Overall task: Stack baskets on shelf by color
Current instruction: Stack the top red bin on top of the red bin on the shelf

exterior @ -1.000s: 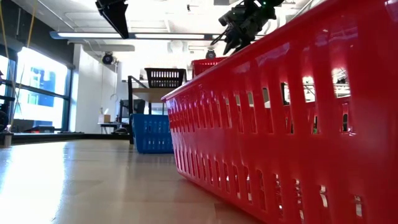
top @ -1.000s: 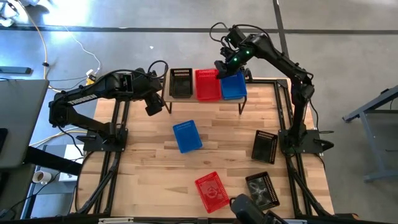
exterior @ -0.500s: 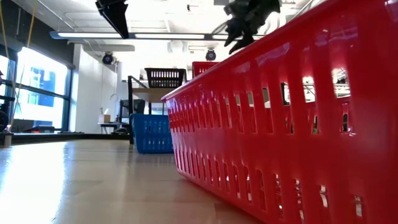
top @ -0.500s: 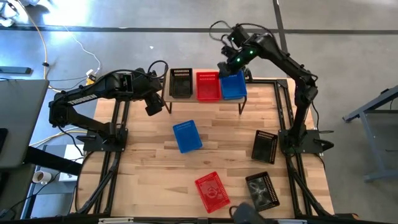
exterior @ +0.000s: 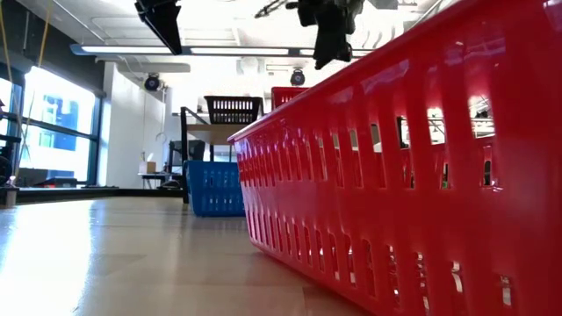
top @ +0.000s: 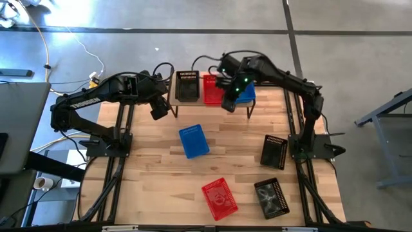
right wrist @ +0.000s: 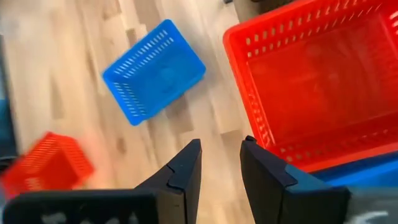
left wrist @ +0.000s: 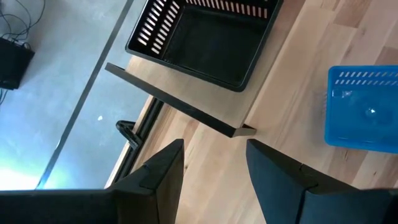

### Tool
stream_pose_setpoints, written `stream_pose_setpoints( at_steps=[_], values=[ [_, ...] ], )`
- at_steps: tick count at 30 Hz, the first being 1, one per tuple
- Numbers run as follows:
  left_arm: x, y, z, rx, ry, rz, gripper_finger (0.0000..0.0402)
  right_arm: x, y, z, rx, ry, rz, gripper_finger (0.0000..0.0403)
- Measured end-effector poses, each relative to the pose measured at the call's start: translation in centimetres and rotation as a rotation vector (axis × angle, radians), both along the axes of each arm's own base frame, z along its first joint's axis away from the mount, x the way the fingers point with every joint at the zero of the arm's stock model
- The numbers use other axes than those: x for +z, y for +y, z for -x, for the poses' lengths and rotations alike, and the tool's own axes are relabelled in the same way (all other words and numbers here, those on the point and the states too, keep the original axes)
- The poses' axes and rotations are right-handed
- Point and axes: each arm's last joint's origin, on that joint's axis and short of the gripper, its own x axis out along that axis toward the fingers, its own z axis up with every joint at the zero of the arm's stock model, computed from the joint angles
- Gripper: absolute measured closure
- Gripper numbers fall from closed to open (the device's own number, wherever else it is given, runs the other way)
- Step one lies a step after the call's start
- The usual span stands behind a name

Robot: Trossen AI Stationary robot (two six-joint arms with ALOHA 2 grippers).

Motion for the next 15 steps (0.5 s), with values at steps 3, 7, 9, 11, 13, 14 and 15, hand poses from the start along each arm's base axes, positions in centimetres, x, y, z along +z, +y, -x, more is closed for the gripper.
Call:
stream_pose_setpoints(
  at_steps=[3,7,9,11,13,14,15],
  values=[
    [0.0,0.0,0.0,0.001,0.000,-0.001,0.0236,0.0,0.6,-0.3,0.012,0.012,0.051,0.0305],
    [0.0,0.0,0.0,0.014,-0.007,0.000,0.0236,-0.4,0.8,-0.9,0.046,0.004,0.070,0.0305],
    [0.0,0.0,0.0,0.018,-0.009,-0.001,0.0236,-0.9,0.8,-1.4,0.056,0.013,0.065,0.0305],
    [0.0,0.0,0.0,0.018,-0.008,-0.002,0.0236,-1.6,0.7,-1.8,0.074,0.028,0.041,0.0305],
    [0.0,0.0,0.0,0.019,-0.008,-0.002,0.0236,-2.0,0.8,-2.1,0.097,0.035,0.031,0.0305],
    [0.0,0.0,0.0,0.023,-0.011,-0.001,0.0236,-2.1,0.9,-2.2,0.102,0.036,0.032,0.0305],
    [0.0,0.0,0.0,0.025,-0.013,0.000,0.0236,-2.1,1.0,-2.3,0.109,0.036,0.033,0.0305]
  ],
)
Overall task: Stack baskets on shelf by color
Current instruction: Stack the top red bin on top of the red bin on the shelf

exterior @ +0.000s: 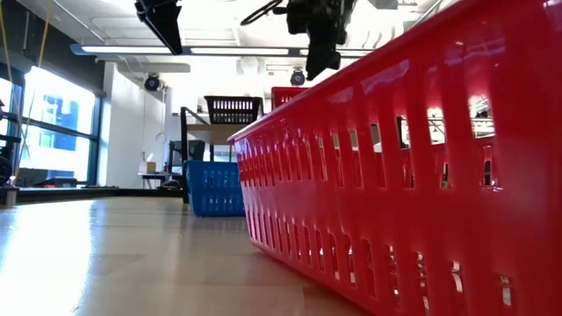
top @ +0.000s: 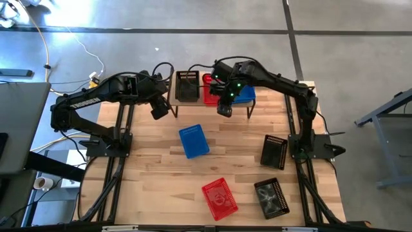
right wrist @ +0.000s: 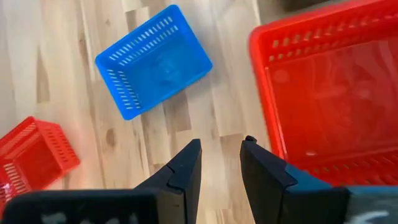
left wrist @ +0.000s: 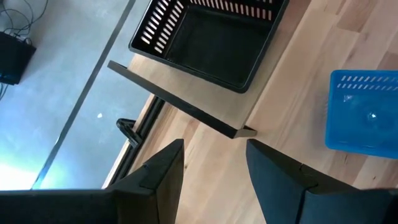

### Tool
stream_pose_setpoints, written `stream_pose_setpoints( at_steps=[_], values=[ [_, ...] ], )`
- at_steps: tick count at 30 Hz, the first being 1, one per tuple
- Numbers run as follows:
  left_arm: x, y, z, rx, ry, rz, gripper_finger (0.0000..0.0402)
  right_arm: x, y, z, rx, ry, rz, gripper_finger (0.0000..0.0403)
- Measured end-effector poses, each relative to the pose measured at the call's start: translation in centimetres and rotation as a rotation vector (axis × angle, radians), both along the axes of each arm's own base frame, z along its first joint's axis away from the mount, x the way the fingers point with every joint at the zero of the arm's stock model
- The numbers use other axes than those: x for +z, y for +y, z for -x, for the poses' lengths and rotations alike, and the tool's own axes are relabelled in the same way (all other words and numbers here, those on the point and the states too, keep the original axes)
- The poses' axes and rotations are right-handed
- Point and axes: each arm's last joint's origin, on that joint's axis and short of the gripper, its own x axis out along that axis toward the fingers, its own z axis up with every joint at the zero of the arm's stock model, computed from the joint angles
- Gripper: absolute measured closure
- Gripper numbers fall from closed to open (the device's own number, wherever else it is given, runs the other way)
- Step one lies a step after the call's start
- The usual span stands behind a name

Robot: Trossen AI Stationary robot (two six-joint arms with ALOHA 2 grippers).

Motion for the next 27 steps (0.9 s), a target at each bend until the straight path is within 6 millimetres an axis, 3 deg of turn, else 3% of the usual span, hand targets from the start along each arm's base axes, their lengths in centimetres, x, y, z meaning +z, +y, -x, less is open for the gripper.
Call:
stream_pose_setpoints(
  at_steps=[11,27],
  values=[
    [0.0,0.0,0.0,-0.001,0.000,0.002,0.0236,-1.3,-0.1,-0.8,0.030,0.025,-0.032,0.0305],
    [0.0,0.0,0.0,-0.003,-0.002,0.005,0.0236,-1.9,-3.0,-0.7,-0.064,0.022,0.029,0.0305]
  ],
)
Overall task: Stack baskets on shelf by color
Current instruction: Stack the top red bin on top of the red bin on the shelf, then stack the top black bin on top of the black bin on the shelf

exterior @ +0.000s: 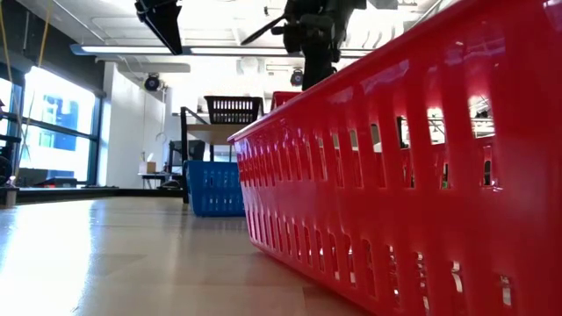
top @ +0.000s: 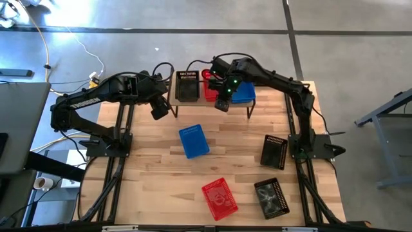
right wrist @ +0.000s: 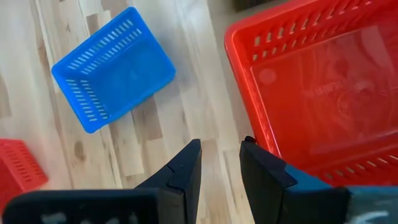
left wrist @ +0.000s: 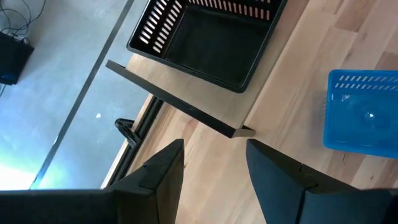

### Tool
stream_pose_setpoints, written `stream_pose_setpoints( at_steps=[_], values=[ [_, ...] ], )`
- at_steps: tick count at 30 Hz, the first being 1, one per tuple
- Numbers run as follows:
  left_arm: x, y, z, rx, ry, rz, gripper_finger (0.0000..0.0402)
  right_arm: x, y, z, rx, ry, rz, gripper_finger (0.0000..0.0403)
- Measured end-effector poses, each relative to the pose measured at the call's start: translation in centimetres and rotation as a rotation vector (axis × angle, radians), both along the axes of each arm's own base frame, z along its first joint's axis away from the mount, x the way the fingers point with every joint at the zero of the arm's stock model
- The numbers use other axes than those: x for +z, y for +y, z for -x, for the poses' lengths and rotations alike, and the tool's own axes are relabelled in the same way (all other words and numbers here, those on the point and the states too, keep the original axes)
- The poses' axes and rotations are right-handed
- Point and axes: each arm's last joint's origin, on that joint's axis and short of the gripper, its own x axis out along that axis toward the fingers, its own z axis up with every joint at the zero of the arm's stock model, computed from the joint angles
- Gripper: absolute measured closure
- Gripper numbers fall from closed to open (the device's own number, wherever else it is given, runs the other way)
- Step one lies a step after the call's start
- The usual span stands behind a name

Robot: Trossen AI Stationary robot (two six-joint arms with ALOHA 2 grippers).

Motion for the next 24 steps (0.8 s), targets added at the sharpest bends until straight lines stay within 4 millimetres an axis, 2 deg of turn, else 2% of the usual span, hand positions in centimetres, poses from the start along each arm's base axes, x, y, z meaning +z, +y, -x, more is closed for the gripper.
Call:
stream_pose_setpoints(
  at_steps=[8,19,24],
  values=[
    [0.0,0.0,0.0,0.000,0.000,0.000,0.0236,0.3,0.0,0.1,0.012,-0.025,-0.022,0.0305],
    [-0.1,0.0,-0.1,-0.007,-0.003,0.012,0.0236,2.9,1.7,1.5,0.010,-0.076,-0.020,0.0305],
    [-0.9,-0.2,-0.2,-0.037,-0.008,0.095,0.0236,4.2,2.9,2.2,-0.024,-0.083,0.010,0.0305]
  ],
)
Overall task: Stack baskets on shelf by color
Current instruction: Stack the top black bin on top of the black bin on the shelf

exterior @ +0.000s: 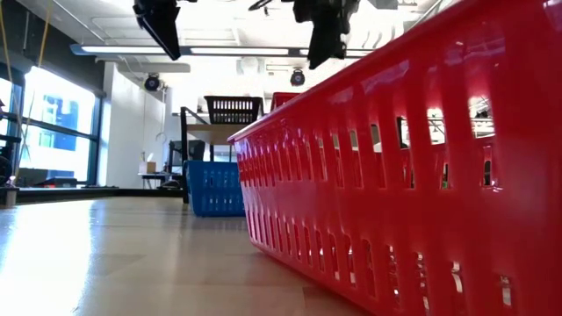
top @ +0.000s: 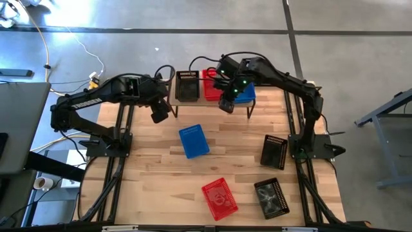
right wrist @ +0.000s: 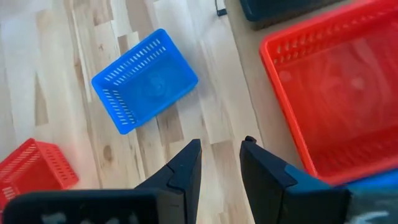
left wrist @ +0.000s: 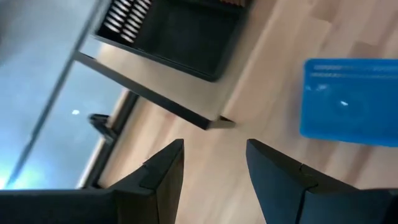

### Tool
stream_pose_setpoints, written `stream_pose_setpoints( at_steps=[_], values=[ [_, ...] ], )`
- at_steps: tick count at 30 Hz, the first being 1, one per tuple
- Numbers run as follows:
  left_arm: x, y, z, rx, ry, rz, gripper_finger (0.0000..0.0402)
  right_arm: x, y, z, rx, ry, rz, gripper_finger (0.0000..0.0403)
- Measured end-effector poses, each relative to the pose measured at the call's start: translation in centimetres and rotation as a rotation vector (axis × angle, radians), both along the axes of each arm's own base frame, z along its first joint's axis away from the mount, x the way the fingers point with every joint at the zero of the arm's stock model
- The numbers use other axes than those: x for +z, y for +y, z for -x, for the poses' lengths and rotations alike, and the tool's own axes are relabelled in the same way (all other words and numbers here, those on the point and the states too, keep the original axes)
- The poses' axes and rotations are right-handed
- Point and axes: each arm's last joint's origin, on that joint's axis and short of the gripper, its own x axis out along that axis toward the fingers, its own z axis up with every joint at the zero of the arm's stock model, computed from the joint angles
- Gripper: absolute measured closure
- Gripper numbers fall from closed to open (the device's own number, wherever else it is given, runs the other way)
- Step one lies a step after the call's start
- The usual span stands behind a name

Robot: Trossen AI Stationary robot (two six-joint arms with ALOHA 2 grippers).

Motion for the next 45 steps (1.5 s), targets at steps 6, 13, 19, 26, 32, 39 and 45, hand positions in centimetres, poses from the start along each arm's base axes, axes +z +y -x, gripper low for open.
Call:
stream_pose_setpoints(
  at_steps=[6,13,19,26,32,39,45],
  values=[
    [-1.4,-0.2,0.0,0.004,0.001,0.061,0.0236,1.5,2.2,1.0,-0.089,-0.004,-0.004,0.0305],
    [-2.4,-0.8,0.3,-0.037,-0.077,0.107,0.0236,1.4,4.9,1.3,-0.175,0.088,0.013,0.0305],
    [-2.9,-1.9,1.0,-0.077,-0.103,0.111,0.0236,-0.2,7.4,1.3,-0.218,0.180,0.039,0.0305],
    [-3.4,-3.1,1.2,-0.108,-0.111,0.122,0.0236,-2.1,10.6,2.1,-0.248,0.255,0.041,0.0305],
    [-4.5,-4.2,0.8,-0.156,-0.135,0.139,0.0236,-3.5,13.2,4.4,-0.284,0.275,0.002,0.0305],
    [-4.6,-5.3,0.5,-0.210,-0.144,0.139,0.0236,-5.4,16.0,8.3,-0.314,0.240,-0.076,0.0305],
    [-4.4,-5.8,0.2,-0.221,-0.173,0.142,0.0236,-6.4,18.0,11.5,-0.302,0.197,-0.123,0.0305]
  ],
)
